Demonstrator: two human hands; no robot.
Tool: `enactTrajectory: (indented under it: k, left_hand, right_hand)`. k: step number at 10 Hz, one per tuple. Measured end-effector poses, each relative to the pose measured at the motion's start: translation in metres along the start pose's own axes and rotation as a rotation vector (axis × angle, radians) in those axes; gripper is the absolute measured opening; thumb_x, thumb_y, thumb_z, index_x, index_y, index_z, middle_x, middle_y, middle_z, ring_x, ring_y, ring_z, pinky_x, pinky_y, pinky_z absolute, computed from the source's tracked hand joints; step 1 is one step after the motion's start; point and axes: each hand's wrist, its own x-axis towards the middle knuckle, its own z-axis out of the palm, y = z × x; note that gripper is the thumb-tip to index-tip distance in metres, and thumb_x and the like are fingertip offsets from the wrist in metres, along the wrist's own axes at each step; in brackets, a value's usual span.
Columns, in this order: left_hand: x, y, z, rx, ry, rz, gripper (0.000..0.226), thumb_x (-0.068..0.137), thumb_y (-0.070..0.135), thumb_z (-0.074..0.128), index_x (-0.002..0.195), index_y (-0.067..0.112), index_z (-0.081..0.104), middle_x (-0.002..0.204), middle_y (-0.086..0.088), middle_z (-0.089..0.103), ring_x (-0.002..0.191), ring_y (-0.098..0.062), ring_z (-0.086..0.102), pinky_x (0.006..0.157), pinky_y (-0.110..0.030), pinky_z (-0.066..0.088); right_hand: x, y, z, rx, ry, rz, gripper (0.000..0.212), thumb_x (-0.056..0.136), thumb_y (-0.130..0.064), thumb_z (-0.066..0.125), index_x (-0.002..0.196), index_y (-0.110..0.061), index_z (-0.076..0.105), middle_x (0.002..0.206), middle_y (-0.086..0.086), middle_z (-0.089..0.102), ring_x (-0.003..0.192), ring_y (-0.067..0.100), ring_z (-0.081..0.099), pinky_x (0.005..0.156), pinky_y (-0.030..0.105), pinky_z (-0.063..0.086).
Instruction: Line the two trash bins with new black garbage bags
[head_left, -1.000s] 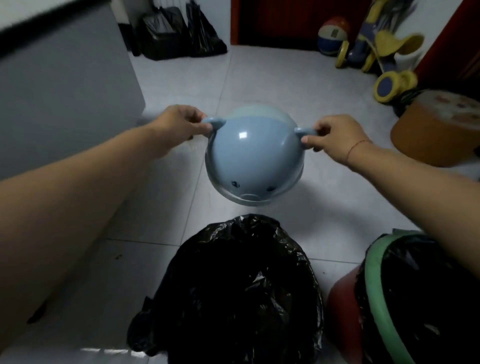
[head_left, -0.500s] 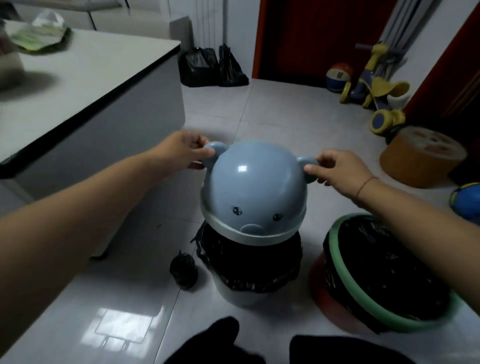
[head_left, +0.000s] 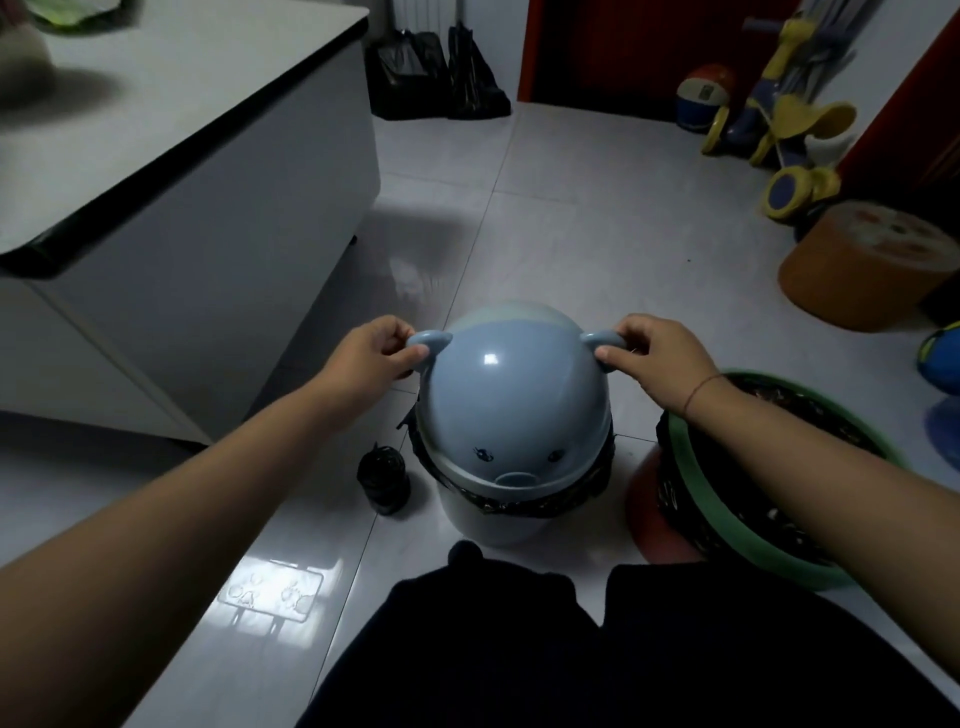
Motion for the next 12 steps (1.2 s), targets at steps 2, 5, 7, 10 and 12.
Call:
enactTrajectory:
  k: [2, 5, 7, 10, 12]
  left_hand:
    - [-0.001, -0.004, 0.005, -0.01, 0.006, 0.014, 0.013, 0.088, 0.015, 0.066, 0.078, 0.018, 0.056, 0.08, -0.006, 0.067, 0.079, -0.02, 0.061, 0.093, -0.054, 0.049]
    - [-0.005, -0.006, 0.013, 0.061, -0.014, 0.046, 0.014, 0.084, 0.024, 0.069, 0.081, 0.018, 0.056, 0.082, -0.003, 0.068, 0.079, -0.017, 0.061, 0.081, -0.04, 0.052]
    - [-0.015, 0.001, 0.029, 0.171, -0.173, 0.146, 0.104, 0.049, 0.064, 0.075, 0.14, 0.036, 0.033, 0.137, 0.003, 0.042, 0.126, -0.01, 0.039, 0.101, -0.03, 0.038]
    - [-0.016, 0.002, 0.037, 0.376, -0.165, 0.229, 0.105, 0.047, 0.064, 0.074, 0.14, 0.028, 0.04, 0.139, 0.0, 0.037, 0.132, -0.023, 0.034, 0.11, -0.047, 0.033]
    - [-0.036, 0.035, 0.035, 0.636, -0.04, 0.172, 0.099, 0.064, 0.063, 0.072, 0.147, 0.035, 0.025, 0.159, 0.0, 0.007, 0.147, -0.02, 0.004, 0.116, -0.047, 0.009]
  right_hand:
    - [0.001, 0.003, -0.004, -0.053, -0.031, -0.013, 0.012, 0.083, -0.02, 0.069, 0.08, -0.011, 0.063, 0.088, 0.013, 0.07, 0.088, 0.03, 0.066, 0.084, 0.045, 0.051]
    - [-0.008, 0.02, -0.001, -0.07, -0.08, 0.054, 0.014, 0.081, -0.023, 0.071, 0.082, -0.01, 0.066, 0.09, 0.01, 0.071, 0.087, 0.028, 0.066, 0.083, 0.042, 0.052]
    - [-0.013, 0.01, 0.003, -0.037, -0.153, -0.042, 0.087, 0.067, -0.059, 0.07, 0.142, -0.038, 0.033, 0.147, 0.001, 0.028, 0.132, 0.017, 0.032, 0.112, 0.034, 0.026]
    - [-0.016, 0.008, 0.019, -0.062, -0.203, -0.114, 0.089, 0.066, -0.052, 0.075, 0.143, -0.028, 0.037, 0.14, 0.002, 0.041, 0.127, 0.018, 0.042, 0.112, 0.036, 0.03]
    - [-0.04, -0.013, 0.004, -0.302, -0.176, -0.034, 0.096, 0.075, -0.062, 0.064, 0.149, -0.04, 0.007, 0.16, -0.002, 0.002, 0.147, 0.02, 0.008, 0.118, 0.037, 0.01]
